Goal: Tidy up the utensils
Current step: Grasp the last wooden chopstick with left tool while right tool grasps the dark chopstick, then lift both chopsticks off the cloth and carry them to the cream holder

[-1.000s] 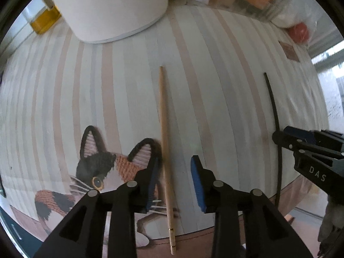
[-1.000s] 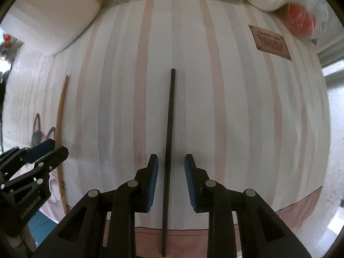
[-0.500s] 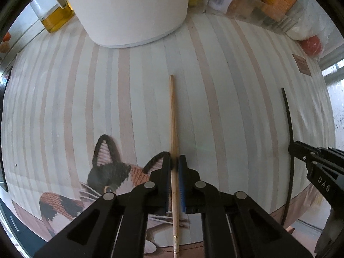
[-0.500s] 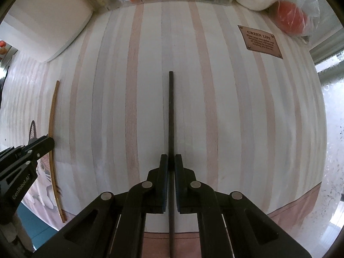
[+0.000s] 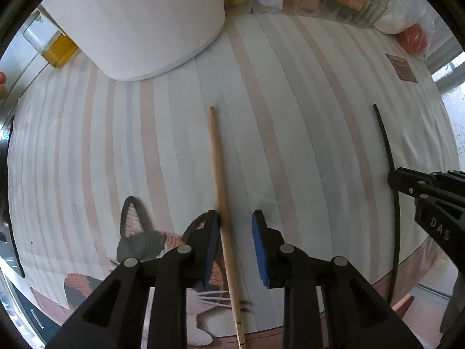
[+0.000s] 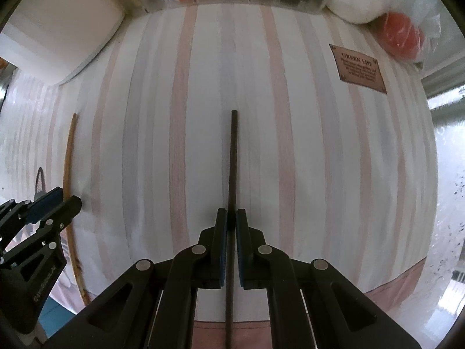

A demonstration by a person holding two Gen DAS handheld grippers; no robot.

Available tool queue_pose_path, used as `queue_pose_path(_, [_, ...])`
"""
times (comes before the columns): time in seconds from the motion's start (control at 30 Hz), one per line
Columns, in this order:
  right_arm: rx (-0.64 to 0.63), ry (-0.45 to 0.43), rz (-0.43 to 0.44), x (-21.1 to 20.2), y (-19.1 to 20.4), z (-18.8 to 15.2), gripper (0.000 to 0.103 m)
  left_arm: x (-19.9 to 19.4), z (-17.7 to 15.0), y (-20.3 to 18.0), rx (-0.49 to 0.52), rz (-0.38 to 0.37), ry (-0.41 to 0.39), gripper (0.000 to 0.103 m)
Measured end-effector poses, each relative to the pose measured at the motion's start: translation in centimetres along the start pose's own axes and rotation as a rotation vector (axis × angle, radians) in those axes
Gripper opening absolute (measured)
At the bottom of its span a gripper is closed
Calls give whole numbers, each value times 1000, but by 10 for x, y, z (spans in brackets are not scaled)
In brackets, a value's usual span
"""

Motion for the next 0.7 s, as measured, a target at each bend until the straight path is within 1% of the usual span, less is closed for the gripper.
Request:
queue_pose_path(0.07, [-8,-7,-8,0,5,3,6,-3,1,-3,1,-4,-5,4])
queue_pose_path(0.27, [4,-40,15,-3,8,-1,5,-4,-1,-6,-17,-8,-13,4])
queue_pose_path(0.37, [35,-47,73,-9,-4,-5,5,-16,7,3,-34,-16,-26,4])
queue_pose_path(0.53, [74,-87,162,-26,-11,-8,5,-42,12,11,-65,-62,-60,4])
queue_pose_path(0.7, [88,-131,218,-51,-11,-11,5,-73,15,20,-80,-98,-114,4])
Point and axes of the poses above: each gripper's, at about its wrist camera, not at the fingertips, and x roughly the way its jaws point, y to its left, z to its top, the point moved 2 cm from there along x, roughly the way its jaws point, and after that the axes turned 2 degrees about y, right-handed, at the moved point
